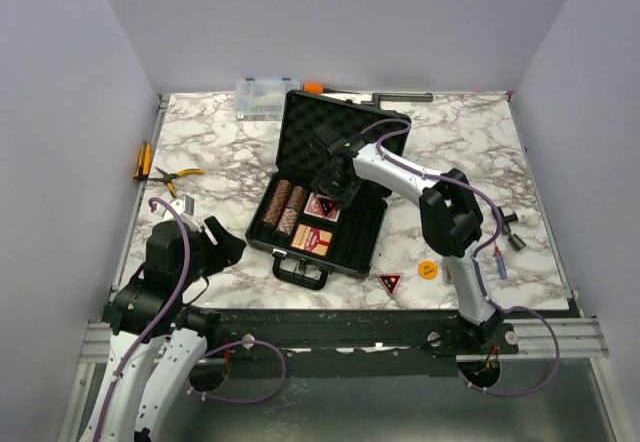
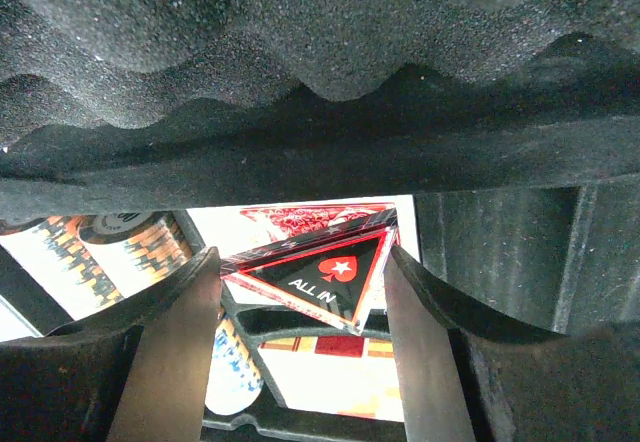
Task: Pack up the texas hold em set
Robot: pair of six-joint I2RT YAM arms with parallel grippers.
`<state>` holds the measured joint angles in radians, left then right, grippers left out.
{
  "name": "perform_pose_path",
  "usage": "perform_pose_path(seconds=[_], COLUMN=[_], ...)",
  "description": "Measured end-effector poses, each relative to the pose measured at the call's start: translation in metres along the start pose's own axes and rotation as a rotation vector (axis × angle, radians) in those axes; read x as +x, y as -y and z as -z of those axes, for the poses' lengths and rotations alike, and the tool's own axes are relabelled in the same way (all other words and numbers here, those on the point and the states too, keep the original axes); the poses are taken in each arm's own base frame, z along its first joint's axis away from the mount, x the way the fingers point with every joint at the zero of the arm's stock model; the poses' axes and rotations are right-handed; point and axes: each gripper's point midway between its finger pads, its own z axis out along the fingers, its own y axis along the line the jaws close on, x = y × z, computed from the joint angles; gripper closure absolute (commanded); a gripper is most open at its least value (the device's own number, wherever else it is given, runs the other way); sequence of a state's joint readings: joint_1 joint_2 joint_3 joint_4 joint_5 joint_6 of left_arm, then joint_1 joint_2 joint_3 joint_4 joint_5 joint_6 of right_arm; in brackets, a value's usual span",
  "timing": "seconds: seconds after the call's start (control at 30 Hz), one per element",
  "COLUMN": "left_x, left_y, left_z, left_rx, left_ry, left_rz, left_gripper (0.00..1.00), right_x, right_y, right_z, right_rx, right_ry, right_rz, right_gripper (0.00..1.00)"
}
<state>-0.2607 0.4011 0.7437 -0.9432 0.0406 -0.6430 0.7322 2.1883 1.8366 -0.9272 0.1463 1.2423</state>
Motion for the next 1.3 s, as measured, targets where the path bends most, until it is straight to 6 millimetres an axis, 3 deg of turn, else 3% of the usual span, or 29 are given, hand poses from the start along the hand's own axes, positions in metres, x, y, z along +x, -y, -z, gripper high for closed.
perform_pose_path(seconds=[0.3, 0.7, 1.1, 1.3], left_x=[0.000, -0.001, 0.000, -0.001], left_y=[-0.001, -0.001, -0.001, 0.000], left_z=[0.000, 0.000, 0.000, 0.001], left_rx=[-0.002, -0.003, -0.003, 0.000], left_ry=[0.002, 0.002, 0.002, 0.006], left_rz=[0.002, 0.002, 0.002, 0.002], left_gripper=[0.36, 0.37, 0.37, 0.36], right_x=[-0.001, -0.004, -0.008, -0.007], right_y=[-0.003, -0.006, -0.014, -0.014], right_z=[0.000, -0.001, 0.003, 0.025], right_rx=[-0.010, -0.018, -0.060, -0.133], right_ry=[0.003, 0.020, 0.036, 0.033], right_rz=[-0.024, -0.029, 0.000, 0.086], right_gripper=[0.39, 0.15, 0.12, 0.11])
